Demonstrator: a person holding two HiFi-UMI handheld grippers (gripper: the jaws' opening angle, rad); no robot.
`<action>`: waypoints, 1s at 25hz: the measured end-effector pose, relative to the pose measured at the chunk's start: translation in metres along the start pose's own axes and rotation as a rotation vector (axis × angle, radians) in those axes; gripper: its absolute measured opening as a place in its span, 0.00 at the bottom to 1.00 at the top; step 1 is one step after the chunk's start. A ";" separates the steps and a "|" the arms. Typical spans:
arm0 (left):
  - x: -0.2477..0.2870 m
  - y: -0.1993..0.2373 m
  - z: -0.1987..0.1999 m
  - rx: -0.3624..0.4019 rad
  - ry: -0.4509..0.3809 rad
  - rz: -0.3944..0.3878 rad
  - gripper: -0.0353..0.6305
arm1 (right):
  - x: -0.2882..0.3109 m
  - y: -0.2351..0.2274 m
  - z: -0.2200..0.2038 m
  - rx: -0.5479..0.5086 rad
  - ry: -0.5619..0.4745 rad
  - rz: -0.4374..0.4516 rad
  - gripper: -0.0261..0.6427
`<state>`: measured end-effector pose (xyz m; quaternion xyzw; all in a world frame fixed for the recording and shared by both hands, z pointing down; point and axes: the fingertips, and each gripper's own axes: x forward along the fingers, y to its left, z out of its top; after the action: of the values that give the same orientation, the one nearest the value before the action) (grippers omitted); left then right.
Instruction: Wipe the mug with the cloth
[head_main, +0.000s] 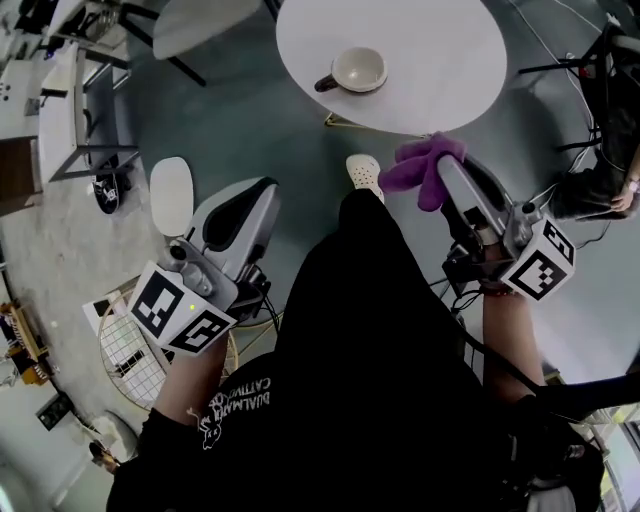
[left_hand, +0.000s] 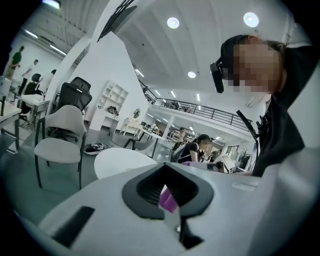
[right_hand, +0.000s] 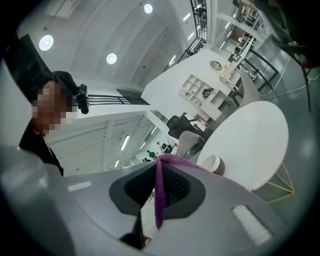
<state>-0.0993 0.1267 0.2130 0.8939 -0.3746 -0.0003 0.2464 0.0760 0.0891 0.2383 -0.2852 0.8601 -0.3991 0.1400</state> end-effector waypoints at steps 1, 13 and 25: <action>0.005 0.004 0.000 0.001 -0.009 -0.004 0.06 | 0.006 -0.006 -0.005 0.001 0.016 0.002 0.09; 0.052 0.078 -0.049 0.008 0.046 0.115 0.06 | 0.081 -0.061 -0.036 -0.151 0.130 0.023 0.09; 0.151 0.166 -0.089 0.103 0.280 0.126 0.15 | 0.145 -0.105 -0.053 -0.236 0.329 0.035 0.09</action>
<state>-0.0856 -0.0344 0.3919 0.8714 -0.3913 0.1591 0.2496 -0.0242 -0.0208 0.3509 -0.2154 0.9171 -0.3341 -0.0300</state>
